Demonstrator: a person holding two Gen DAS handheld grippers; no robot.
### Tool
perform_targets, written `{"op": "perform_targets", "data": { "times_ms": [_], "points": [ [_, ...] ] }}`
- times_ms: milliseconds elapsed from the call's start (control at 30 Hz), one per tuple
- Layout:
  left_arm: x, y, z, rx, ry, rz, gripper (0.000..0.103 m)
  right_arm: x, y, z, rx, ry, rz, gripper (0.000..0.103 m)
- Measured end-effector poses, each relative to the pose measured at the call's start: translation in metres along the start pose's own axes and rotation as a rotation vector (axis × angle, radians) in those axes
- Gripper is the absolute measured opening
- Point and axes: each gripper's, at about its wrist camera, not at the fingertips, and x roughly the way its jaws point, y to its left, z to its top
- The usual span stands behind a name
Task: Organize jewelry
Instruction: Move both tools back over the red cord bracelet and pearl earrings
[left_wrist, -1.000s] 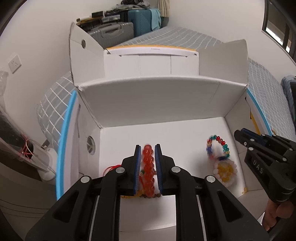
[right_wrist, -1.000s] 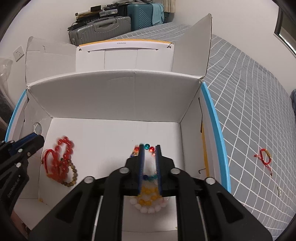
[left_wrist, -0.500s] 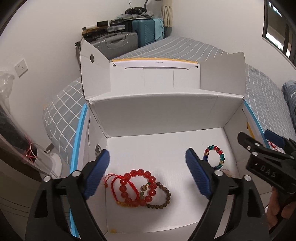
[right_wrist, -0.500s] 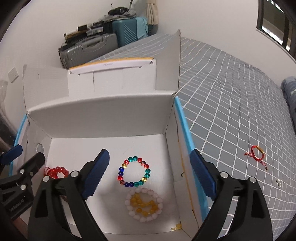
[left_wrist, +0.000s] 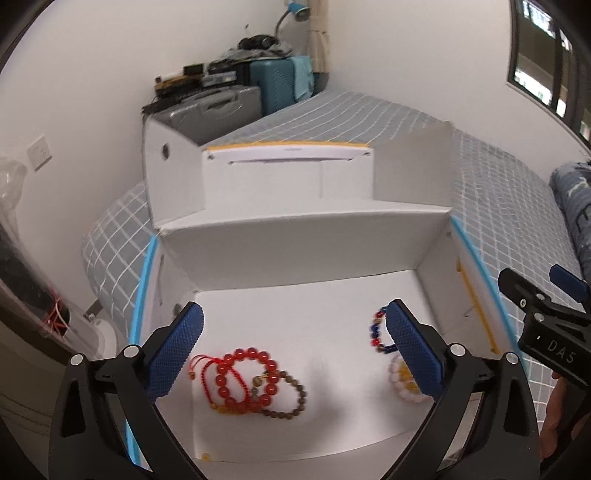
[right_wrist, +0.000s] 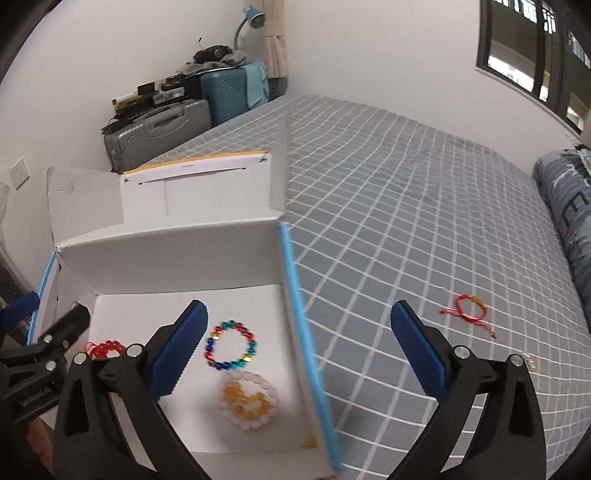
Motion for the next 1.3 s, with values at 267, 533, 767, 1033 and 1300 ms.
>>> {"op": "perform_targets", "data": {
  "times_ms": [267, 533, 767, 1033, 1300],
  "points": [
    [-0.018, -0.041, 0.003, 0.034, -0.021, -0.067, 0.097, -0.025, -0.050, -0.008, 0.042, -0.008, -0.065, 0.095],
    [-0.033, -0.105, -0.001, 0.112, -0.033, -0.134, 0.097, -0.045, -0.114, -0.026, 0.108, -0.001, -0.121, 0.095],
    [-0.025, -0.186, -0.003, 0.218, -0.005, -0.181, 0.097, -0.050, -0.176, -0.045, 0.170, 0.025, -0.201, 0.095],
    [-0.004, -0.268, -0.001, 0.279, 0.034, -0.289, 0.097, -0.040, -0.262, -0.072, 0.254, 0.050, -0.288, 0.095],
    [0.054, -0.348, -0.003, 0.324, 0.106, -0.330, 0.097, -0.012, -0.326, -0.094, 0.335, 0.095, -0.324, 0.093]
  ]
}}
